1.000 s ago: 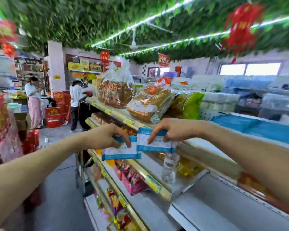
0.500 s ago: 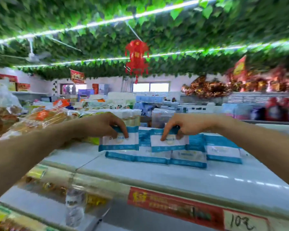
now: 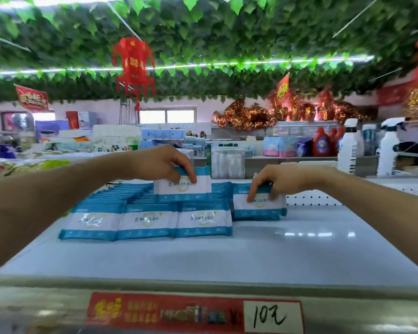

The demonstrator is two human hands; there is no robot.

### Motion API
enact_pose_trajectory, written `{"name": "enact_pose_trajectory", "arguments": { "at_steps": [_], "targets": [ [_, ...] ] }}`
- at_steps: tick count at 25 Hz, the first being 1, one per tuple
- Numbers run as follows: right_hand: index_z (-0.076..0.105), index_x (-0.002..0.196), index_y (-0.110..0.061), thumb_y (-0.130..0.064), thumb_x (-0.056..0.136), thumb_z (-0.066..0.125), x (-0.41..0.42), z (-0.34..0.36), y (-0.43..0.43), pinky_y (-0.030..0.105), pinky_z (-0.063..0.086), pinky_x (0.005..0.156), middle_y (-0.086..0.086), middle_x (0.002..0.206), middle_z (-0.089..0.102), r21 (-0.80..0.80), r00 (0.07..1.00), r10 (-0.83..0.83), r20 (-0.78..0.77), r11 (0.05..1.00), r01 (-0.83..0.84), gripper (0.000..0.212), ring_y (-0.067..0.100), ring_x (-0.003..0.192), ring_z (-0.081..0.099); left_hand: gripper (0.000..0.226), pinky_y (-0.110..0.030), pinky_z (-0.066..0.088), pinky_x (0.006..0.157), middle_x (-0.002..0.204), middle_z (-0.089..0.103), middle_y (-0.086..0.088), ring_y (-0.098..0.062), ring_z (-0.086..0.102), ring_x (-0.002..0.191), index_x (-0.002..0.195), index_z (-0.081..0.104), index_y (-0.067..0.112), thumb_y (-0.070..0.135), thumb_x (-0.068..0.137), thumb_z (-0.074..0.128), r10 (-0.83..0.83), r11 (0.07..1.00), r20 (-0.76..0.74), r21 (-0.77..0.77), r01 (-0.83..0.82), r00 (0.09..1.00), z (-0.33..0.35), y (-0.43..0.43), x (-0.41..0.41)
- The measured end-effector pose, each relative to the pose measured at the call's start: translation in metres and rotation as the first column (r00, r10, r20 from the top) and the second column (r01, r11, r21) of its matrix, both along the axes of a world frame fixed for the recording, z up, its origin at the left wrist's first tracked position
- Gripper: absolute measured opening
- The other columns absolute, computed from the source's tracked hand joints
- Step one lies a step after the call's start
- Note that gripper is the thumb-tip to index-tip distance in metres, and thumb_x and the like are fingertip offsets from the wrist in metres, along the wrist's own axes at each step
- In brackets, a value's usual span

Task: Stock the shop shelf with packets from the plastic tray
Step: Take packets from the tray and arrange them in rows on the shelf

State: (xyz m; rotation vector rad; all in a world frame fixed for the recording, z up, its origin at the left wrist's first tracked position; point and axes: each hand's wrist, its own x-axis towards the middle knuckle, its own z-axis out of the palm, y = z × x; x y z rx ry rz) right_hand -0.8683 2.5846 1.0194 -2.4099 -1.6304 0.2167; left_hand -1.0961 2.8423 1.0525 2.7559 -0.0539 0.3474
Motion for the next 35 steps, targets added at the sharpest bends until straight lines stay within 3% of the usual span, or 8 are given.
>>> {"name": "enact_pose_trajectory", "arguments": {
  "at_steps": [4, 8, 13, 17, 22, 27, 32, 35],
  "targets": [
    [0.073, 0.109, -0.046, 0.006, 0.087, 0.067, 0.014, -0.031, 0.010, 0.030, 0.053, 0.096, -0.013, 0.127, 0.053, 0.016, 0.996, -0.001, 0.085, 1.000, -0.001, 0.057, 0.017, 0.114, 0.056, 0.038, -0.050, 0.052, 0.102, 0.119, 0.073, 0.007, -0.022, 0.067, 0.109, 0.101, 0.081, 0.031, -0.002, 0.091, 0.066, -0.036, 0.999, 0.013, -0.017, 0.036, 0.999, 0.001, -0.012, 0.026],
    [0.071, 0.108, -0.050, 0.001, 0.085, 0.069, 0.029, -0.046, 0.011, 0.031, 0.044, 0.105, -0.014, 0.124, 0.048, 0.082, 0.981, 0.046, 0.189, 0.995, -0.063, 0.057, 0.012, 0.115, 0.050, 0.037, -0.043, 0.055, 0.098, 0.117, 0.073, 0.011, -0.016, 0.068, 0.107, 0.102, 0.081, 0.030, -0.002, 0.092, 0.067, -0.064, 0.997, 0.017, -0.049, 0.065, 0.998, 0.002, -0.031, 0.050],
    [0.070, 0.122, -0.032, -0.002, 0.088, 0.072, 0.045, -0.042, -0.011, 0.019, 0.044, 0.095, -0.010, 0.136, 0.048, 0.195, 0.984, -0.039, 0.176, 0.981, 0.004, 0.046, 0.011, 0.118, 0.050, 0.036, -0.035, 0.058, 0.096, 0.120, 0.072, 0.012, -0.012, 0.069, 0.106, 0.106, 0.080, 0.029, -0.001, 0.092, 0.066, -0.137, 0.988, 0.018, -0.067, 0.138, 0.990, -0.002, -0.068, 0.090],
    [0.063, 0.106, -0.044, 0.002, 0.091, 0.069, 0.052, -0.033, -0.050, 0.033, 0.054, 0.094, -0.012, 0.125, 0.055, 0.312, 0.965, -0.148, 0.215, 0.947, 0.076, 0.049, 0.013, 0.110, 0.057, 0.036, -0.031, 0.057, 0.096, 0.119, 0.071, 0.012, -0.010, 0.067, 0.105, 0.111, 0.079, 0.022, -0.004, 0.092, 0.064, -0.211, 0.975, -0.013, -0.069, 0.210, 0.977, -0.026, -0.097, 0.126],
    [0.073, 0.112, -0.042, 0.004, 0.091, 0.064, 0.056, -0.030, -0.095, 0.035, 0.054, 0.092, -0.017, 0.121, 0.059, 0.395, 0.958, -0.214, 0.193, 0.910, 0.124, 0.051, 0.004, 0.107, 0.057, 0.038, -0.019, 0.047, 0.090, 0.116, 0.068, 0.018, 0.005, 0.061, 0.099, 0.110, 0.079, 0.024, -0.005, 0.091, 0.063, -0.225, 0.972, -0.109, 0.038, 0.230, 0.968, -0.065, -0.094, 0.153],
    [0.074, 0.109, -0.040, 0.004, 0.092, 0.062, 0.047, -0.034, -0.102, 0.038, 0.055, 0.091, -0.016, 0.119, 0.060, 0.404, 0.959, -0.210, 0.189, 0.907, 0.119, 0.048, 0.003, 0.105, 0.057, 0.033, -0.024, 0.045, 0.100, 0.117, 0.066, 0.015, -0.002, 0.058, 0.109, 0.107, 0.079, 0.027, 0.000, 0.090, 0.069, -0.235, 0.968, -0.095, 0.071, 0.242, 0.967, -0.077, -0.088, 0.154],
    [0.073, 0.115, -0.037, 0.000, 0.093, 0.062, 0.023, -0.031, -0.068, 0.037, 0.055, 0.094, -0.014, 0.121, 0.059, 0.368, 0.962, -0.142, 0.234, 0.928, 0.047, 0.045, 0.005, 0.106, 0.057, 0.029, -0.025, 0.035, 0.108, 0.139, 0.051, 0.005, -0.008, 0.045, 0.127, 0.112, 0.077, 0.025, 0.005, 0.094, 0.066, -0.121, 0.972, -0.007, 0.202, 0.120, 0.993, -0.070, -0.083, 0.132],
    [0.071, 0.120, -0.035, -0.004, 0.095, 0.063, -0.003, -0.024, -0.025, 0.035, 0.054, 0.097, -0.012, 0.123, 0.060, 0.335, 0.964, -0.057, 0.259, 0.942, -0.034, 0.040, 0.009, 0.108, 0.057, 0.027, -0.030, 0.041, 0.107, 0.131, 0.056, 0.009, -0.009, 0.052, 0.120, 0.116, 0.074, 0.029, 0.014, 0.096, 0.065, -0.004, 0.973, 0.115, 0.230, -0.022, 0.993, -0.055, -0.060, 0.094]
  ]
}}
